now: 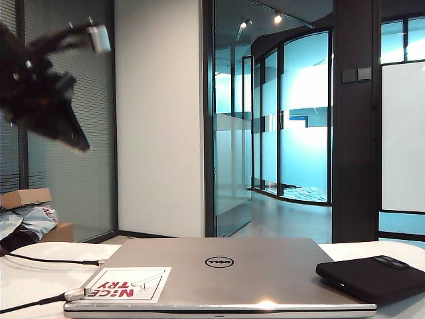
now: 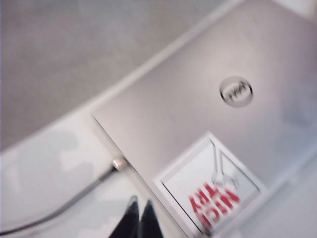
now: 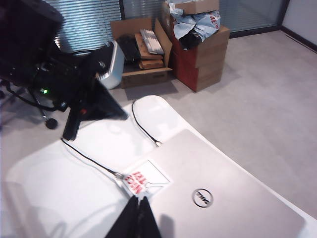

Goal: Pick up the charging cable and the phone, plug the charging cable into the charging port on the phone, and finally place them back on the table.

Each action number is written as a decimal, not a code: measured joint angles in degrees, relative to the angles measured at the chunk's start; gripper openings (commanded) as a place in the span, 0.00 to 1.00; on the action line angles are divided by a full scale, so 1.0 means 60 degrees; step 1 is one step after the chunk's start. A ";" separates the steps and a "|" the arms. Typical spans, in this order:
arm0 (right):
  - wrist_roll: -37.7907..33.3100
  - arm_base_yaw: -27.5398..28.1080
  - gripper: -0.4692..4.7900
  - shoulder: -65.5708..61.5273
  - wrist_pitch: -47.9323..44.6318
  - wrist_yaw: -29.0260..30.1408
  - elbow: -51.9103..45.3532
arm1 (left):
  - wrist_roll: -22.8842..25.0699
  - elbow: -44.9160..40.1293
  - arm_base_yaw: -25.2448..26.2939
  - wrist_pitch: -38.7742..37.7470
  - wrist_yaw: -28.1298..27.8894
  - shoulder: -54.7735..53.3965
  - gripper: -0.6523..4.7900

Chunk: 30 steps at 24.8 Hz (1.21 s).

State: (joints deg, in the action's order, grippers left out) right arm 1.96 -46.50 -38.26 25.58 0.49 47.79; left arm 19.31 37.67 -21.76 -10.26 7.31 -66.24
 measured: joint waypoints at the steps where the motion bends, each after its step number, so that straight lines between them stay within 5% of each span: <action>1: 0.0015 -0.0062 0.08 -0.0022 0.0011 -0.0142 0.0000 | 0.0033 -0.0036 -0.0033 -0.0047 0.0011 -0.0113 0.11; 7: 0.0044 -0.0058 0.08 -0.0047 0.0007 -0.0579 0.0000 | 0.0270 -0.1115 -0.0036 -0.0262 0.0011 -0.0718 0.13; 9: 0.0044 -0.0055 0.08 -0.0044 0.0007 -0.0583 0.0000 | 0.0277 -0.1373 -0.0033 -0.0266 0.0007 -0.0732 0.27; 12: 0.0044 -0.0051 0.08 -0.0047 0.0011 -0.0579 0.0000 | 0.0277 -0.1596 -0.0033 -0.0302 0.0007 -0.0740 0.60; 14: 0.0044 -0.0044 0.08 -0.0047 0.0011 -0.0583 0.0000 | 0.0430 -0.1661 -0.0033 -0.0302 0.0007 -0.0740 0.70; 22: 0.0044 -0.0044 0.08 -0.0047 0.0011 -0.0583 0.0000 | 0.2597 -0.1781 -0.0033 -0.0466 0.0007 -0.0740 0.70; 30: 0.0040 -0.0044 0.08 -0.0047 0.0011 -0.0583 0.0000 | 0.2852 -0.1785 -0.0033 -0.0463 0.0007 -0.0743 0.69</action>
State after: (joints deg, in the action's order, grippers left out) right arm 2.20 -46.76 -38.54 25.65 -3.01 47.79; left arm 36.42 26.96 -21.96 -13.04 7.35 -70.70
